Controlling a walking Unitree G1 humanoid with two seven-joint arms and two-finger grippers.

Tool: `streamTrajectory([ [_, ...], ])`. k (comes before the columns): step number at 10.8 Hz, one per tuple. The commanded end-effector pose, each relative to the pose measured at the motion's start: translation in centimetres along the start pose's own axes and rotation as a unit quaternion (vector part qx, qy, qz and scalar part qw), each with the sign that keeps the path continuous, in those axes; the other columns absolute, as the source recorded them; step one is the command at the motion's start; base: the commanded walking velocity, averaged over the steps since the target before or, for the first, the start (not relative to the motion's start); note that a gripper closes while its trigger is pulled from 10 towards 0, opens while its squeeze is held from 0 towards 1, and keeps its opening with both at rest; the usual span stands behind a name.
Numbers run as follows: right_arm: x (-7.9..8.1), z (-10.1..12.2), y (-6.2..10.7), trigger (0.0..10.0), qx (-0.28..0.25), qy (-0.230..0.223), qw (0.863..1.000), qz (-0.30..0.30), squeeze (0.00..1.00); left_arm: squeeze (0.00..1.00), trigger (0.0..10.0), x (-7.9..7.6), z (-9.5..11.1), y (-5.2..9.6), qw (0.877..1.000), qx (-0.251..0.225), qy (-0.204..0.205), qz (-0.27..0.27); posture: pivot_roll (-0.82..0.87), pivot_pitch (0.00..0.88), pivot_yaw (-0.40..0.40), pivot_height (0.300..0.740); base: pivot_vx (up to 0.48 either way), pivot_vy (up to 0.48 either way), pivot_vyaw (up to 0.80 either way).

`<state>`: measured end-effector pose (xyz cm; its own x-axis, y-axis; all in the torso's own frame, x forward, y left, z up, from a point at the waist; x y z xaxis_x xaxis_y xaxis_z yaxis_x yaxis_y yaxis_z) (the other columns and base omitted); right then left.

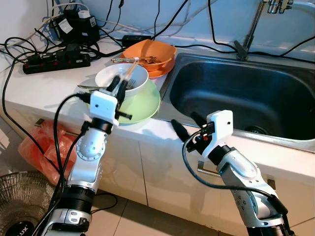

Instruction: Kitchen organization

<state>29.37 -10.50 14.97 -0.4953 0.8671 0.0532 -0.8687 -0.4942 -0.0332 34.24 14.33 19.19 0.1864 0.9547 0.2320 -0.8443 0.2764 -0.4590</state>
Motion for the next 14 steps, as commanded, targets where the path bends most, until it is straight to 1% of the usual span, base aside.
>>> streamTrajectory([
  [1,-0.6,0.5,-0.2,10.0,-0.009,0.010,1.000,-0.015,0.00,0.00,0.0,0.3,0.9,-0.4,1.000,-0.017,-0.002,-0.002,0.02,0.037,0.059,0.740,0.000,0.000,0.00],
  [2,-1.2,0.5,-0.2,10.0,-0.009,0.011,0.999,-0.040,0.00,0.00,0.0,0.7,2.0,-0.8,0.999,-0.035,0.010,0.001,0.02,0.035,0.060,0.740,0.000,0.000,0.00],
  [3,-1.6,0.5,-0.3,10.0,-0.007,-0.018,0.999,-0.049,0.00,0.00,0.0,1.0,2.8,-1.4,0.998,-0.041,0.056,0.007,0.03,0.034,0.057,0.740,0.000,0.000,0.00],
  [4,-1.9,0.6,-0.4,10.0,-0.011,-0.036,0.998,-0.057,0.00,0.00,0.0,1.5,2.6,-2.0,0.986,-0.030,0.159,0.033,0.03,0.033,0.056,0.740,0.000,0.000,0.00],
  [5,-2.1,0.7,-0.6,10.0,-0.014,-0.040,0.997,-0.059,0.00,0.00,0.0,1.5,2.9,-2.6,0.972,-0.031,0.231,0.031,0.02,0.030,0.058,0.740,0.000,0.000,0.00],
  [6,-2.1,0.7,-0.6,10.0,-0.015,-0.043,0.997,-0.062,0.00,0.00,0.0,1.0,3.5,-3.1,0.964,-0.039,0.264,0.008,0.02,0.030,0.058,0.740,0.000,0.000,0.00],
  [7,-2.1,0.7,-0.6,10.0,-0.016,-0.052,0.997,-0.063,0.00,0.00,0.0,0.1,4.2,-3.6,0.947,-0.041,0.317,-0.015,0.02,0.029,0.058,0.740,0.000,0.000,0.00],
  [8,-2.0,0.8,-0.7,10.0,-0.021,-0.067,0.995,-0.066,0.00,0.00,0.0,-0.7,4.3,-3.9,0.919,-0.030,0.392,-0.031,0.02,0.027,0.059,0.740,0.000,0.000,0.00],
  [9,-1.9,1.1,-0.9,10.0,-0.028,-0.086,0.994,-0.066,0.00,0.00,0.0,-1.3,3.8,-4.0,0.889,-0.008,0.457,-0.034,0.02,0.026,0.061,0.740,0.000,0.000,0.00],
  [10,-1.8,1.5,-1.2,10.0,-0.037,-0.111,0.991,-0.062,0.00,0.00,0.0,-2.4,3.4,-3.7,0.850,0.014,0.524,-0.052,0.02,0.026,0.065,0.740,0.000,0.000,0.00],
  [11,-1.6,2.0,-1.3,10.0,-0.050,-0.144,0.987,-0.055,0.00,0.00,0.0,-3.4,2.9,-3.4,0.814,0.033,0.577,-0.065,0.02,0.027,0.066,0.740,0.000,0.000,0.00],
  [12,-1.5,2.4,-1.4,10.0,-0.061,-0.183,0.980,-0.049,0.00,0.00,0.0,-4.1,2.3,-2.9,0.769,0.055,0.634,-0.066,0.02,0.028,0.065,0.740,0.000,0.000,0.00],
  [13,-1.2,2.7,-1.6,10.0,-0.066,-0.207,0.975,-0.041,0.00,0.00,0.0,-4.8,1.6,-2.4,0.734,0.081,0.672,-0.065,0.02,0.030,0.066,0.740,0.000,0.000,0.00],
  [14,-1.1,2.9,-1.8,10.0,-0.069,-0.214,0.974,-0.036,0.00,0.00,0.0,-5.2,1.5,-2.3,0.706,0.088,0.699,-0.067,0.01,0.032,0.065,0.740,0.000,0.000,0.00],
])
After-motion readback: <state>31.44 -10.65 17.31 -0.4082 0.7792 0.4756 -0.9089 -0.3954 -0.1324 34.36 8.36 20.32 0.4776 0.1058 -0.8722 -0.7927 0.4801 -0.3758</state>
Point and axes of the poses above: a point about 5 cm out from each wrist's last joint towards the gripper, its own y axis pointing back from the gripper into the wrist, its own z axis along the axis of the wrist's last joint, x = y × z, the point moved 2 cm from there along -y, pointing out of the wrist towards the gripper, and after that the axes turned 3 degrees about y, right-handed, at the moved point
